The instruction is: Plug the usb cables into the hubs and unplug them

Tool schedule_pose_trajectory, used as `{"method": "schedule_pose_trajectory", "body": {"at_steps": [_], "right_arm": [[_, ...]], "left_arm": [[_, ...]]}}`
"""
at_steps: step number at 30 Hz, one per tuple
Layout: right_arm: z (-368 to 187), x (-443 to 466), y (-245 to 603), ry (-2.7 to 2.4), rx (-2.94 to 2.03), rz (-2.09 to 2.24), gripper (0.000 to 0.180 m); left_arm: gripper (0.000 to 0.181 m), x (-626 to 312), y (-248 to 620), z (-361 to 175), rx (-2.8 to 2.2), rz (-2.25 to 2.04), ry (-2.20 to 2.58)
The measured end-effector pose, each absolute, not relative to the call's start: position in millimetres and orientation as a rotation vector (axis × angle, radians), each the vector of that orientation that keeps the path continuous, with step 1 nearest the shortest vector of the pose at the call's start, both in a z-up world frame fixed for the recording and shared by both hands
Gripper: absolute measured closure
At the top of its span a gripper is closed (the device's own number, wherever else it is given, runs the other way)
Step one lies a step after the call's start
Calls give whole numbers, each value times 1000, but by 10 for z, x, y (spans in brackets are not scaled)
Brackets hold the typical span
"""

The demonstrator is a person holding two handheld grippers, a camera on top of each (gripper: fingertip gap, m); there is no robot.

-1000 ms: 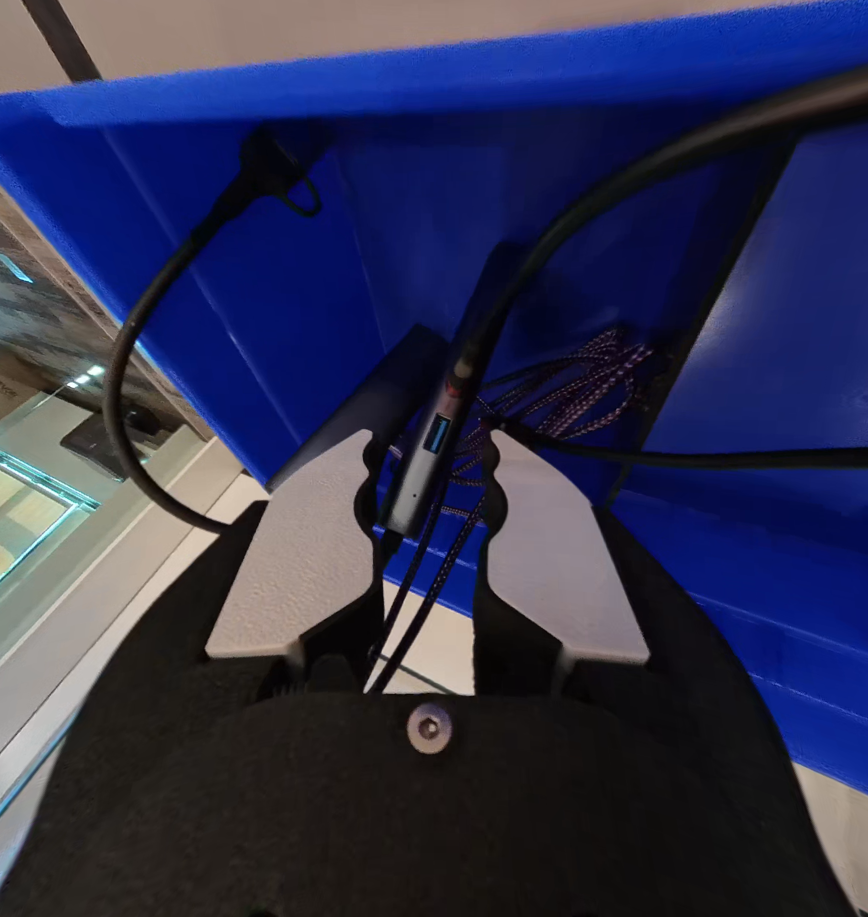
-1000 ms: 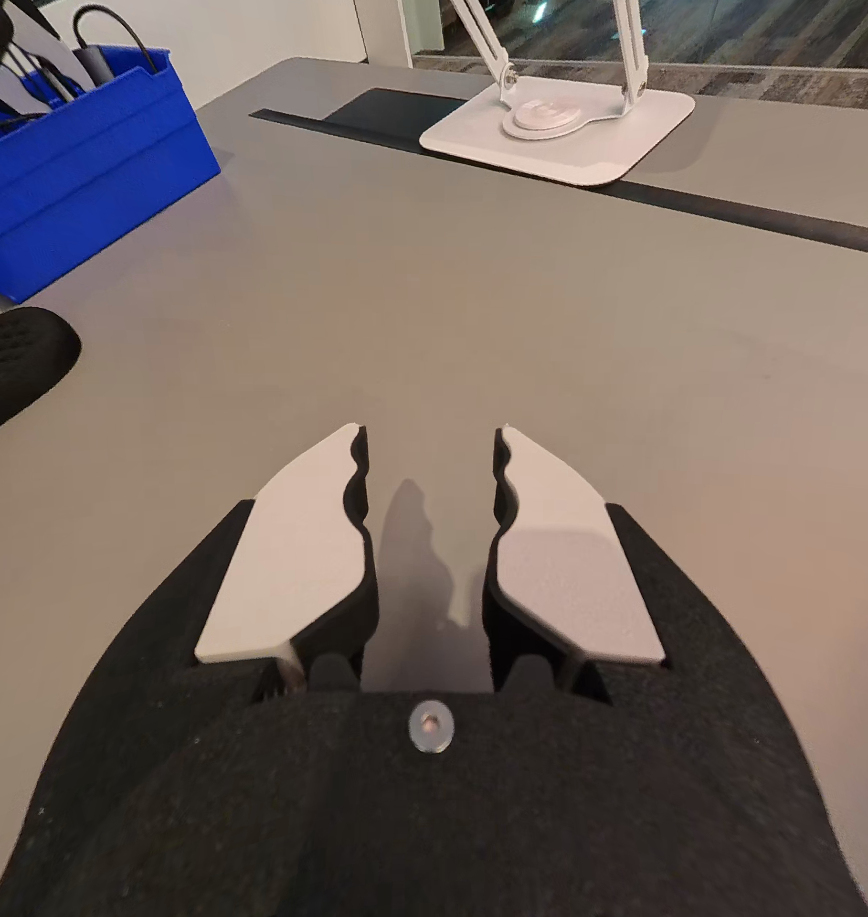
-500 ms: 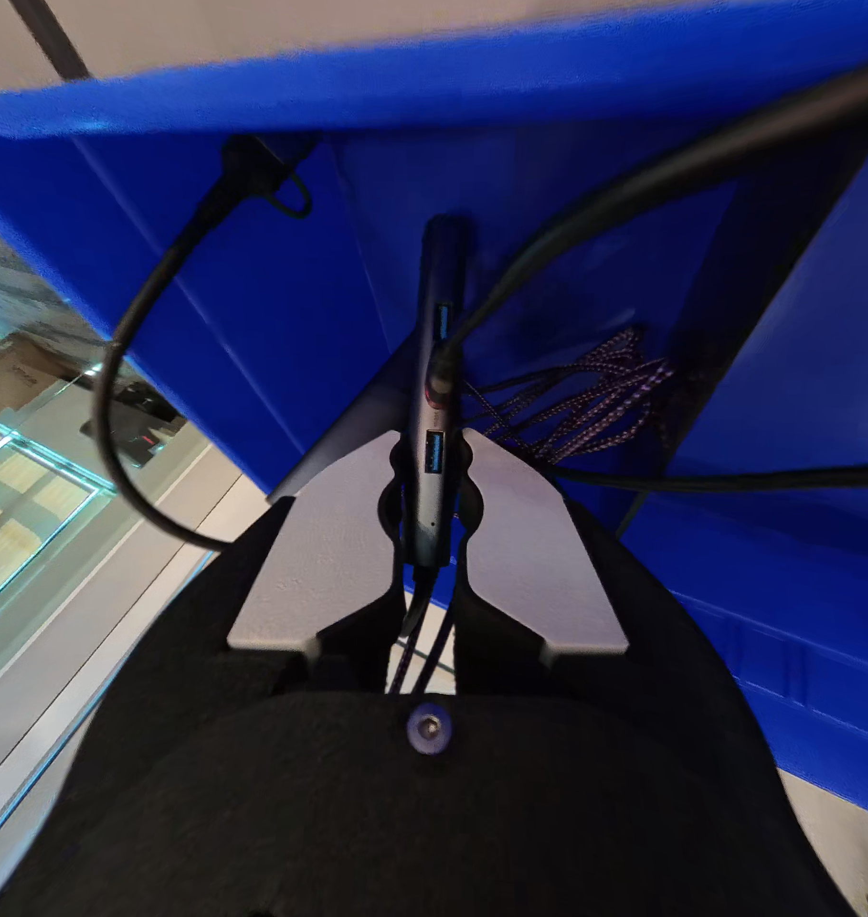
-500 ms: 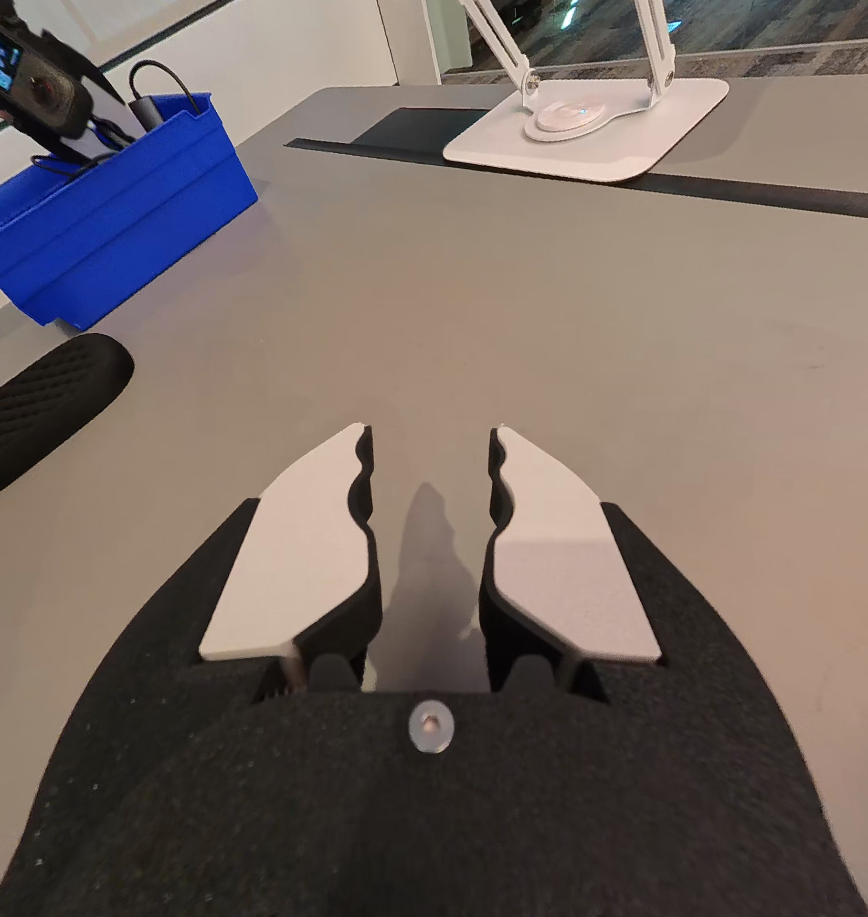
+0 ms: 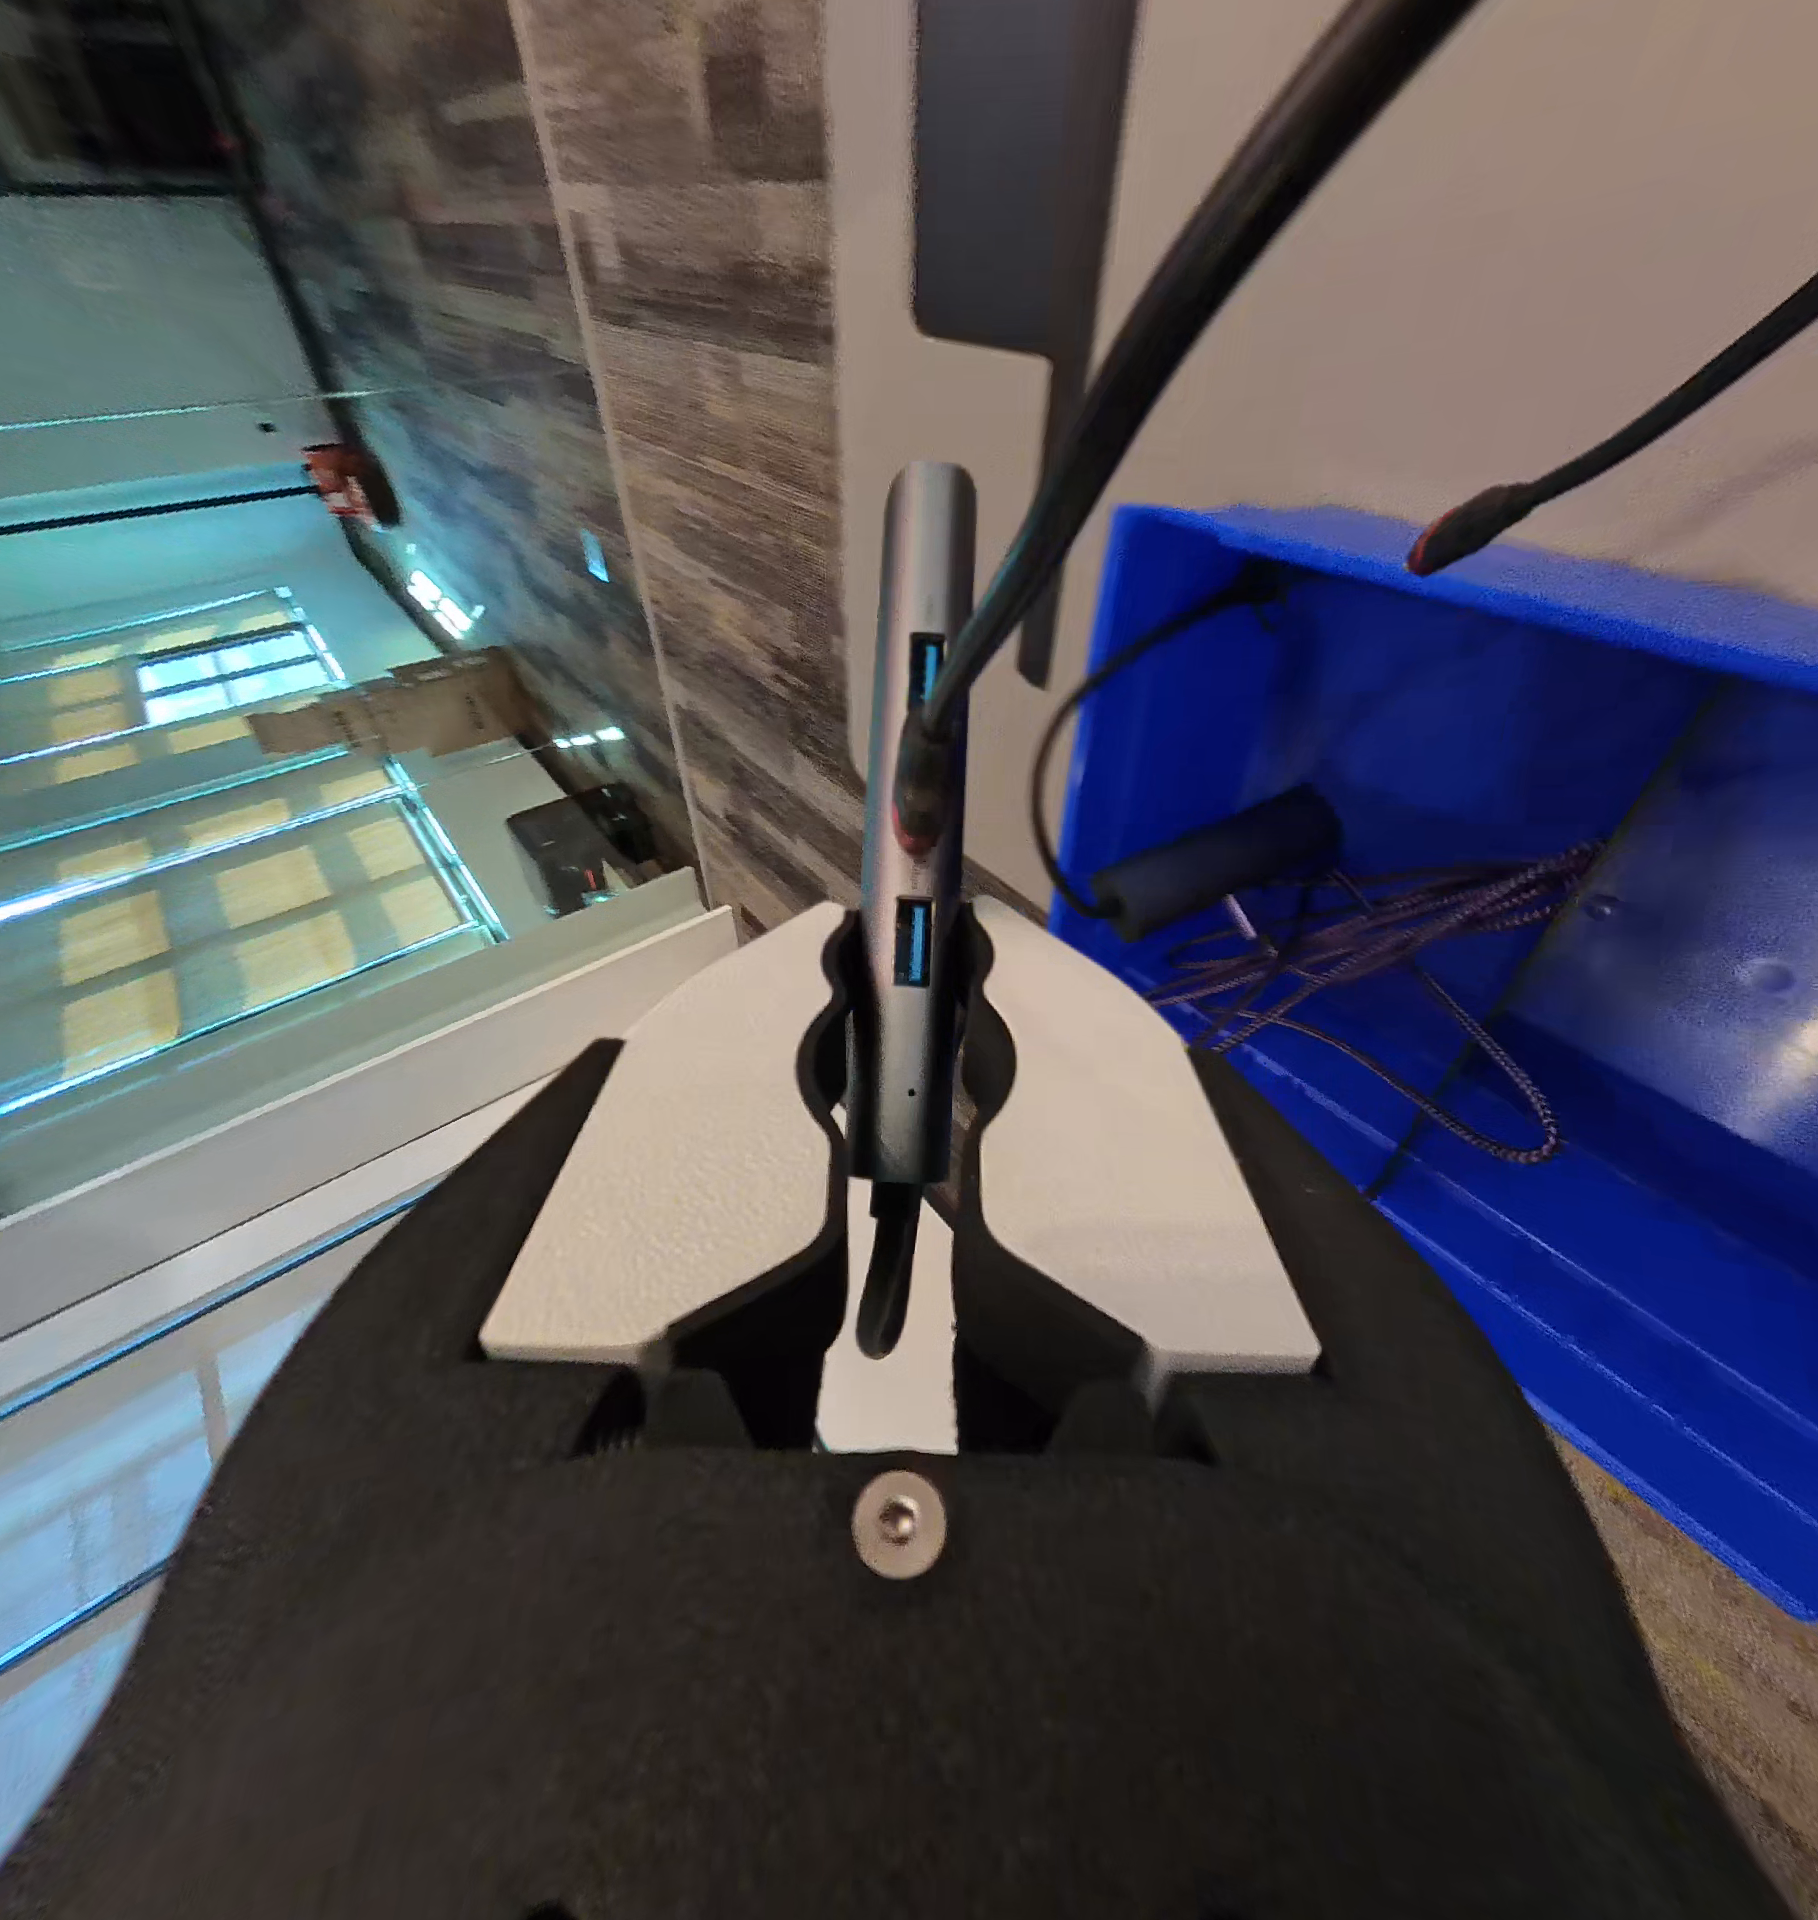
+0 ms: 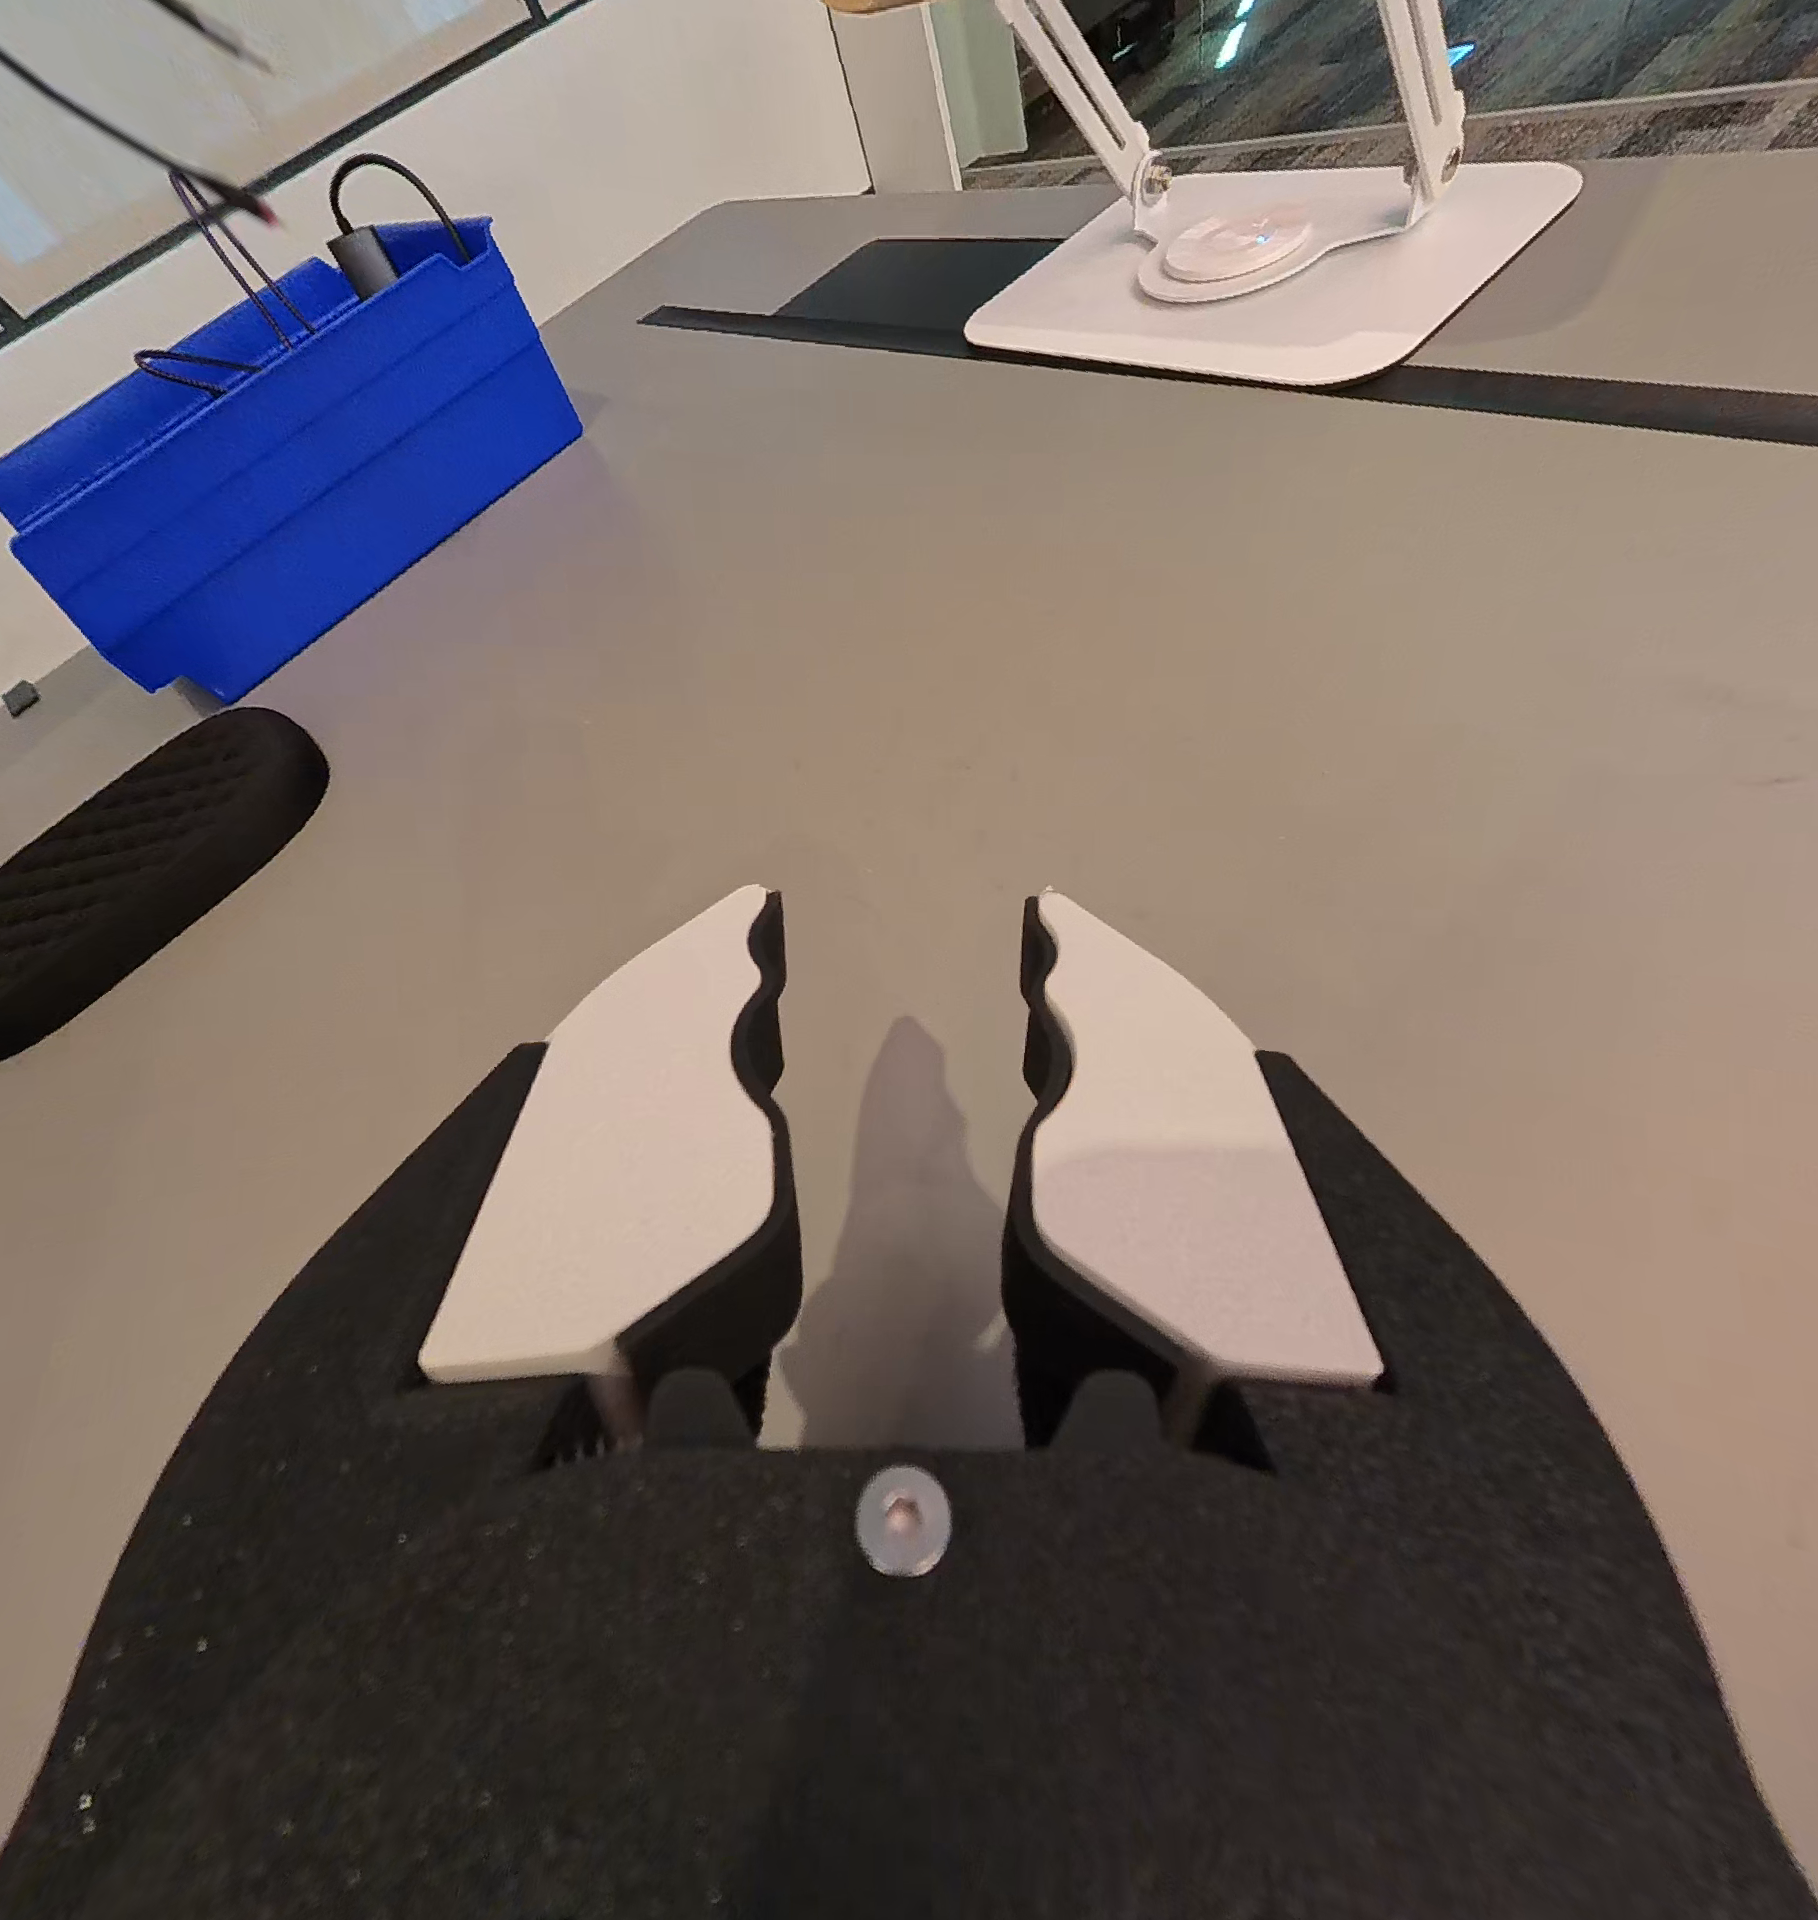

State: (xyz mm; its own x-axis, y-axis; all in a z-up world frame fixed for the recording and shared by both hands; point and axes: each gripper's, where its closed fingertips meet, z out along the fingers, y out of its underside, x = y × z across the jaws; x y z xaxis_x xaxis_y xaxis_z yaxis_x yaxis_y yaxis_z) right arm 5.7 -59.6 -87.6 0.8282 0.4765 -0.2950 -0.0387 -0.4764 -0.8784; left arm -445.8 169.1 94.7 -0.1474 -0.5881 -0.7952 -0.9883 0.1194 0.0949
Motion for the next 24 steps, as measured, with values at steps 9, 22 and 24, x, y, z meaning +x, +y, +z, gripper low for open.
{"method": "schedule_pose_trajectory", "body": {"at_steps": [9,22,24], "right_arm": [[-854,63,-588,-294,-1958,680,138],[-825,343,-537,-190,-1918,548,141],[-850,394,-525,-180,-1934,492,140]], "left_arm": [[164,-3186,1107,2438,-1313,705,1583],[164,-1183,127,1105,-1117,312,1469],[164,-1004,25,722,-1164,215,1476]]}}
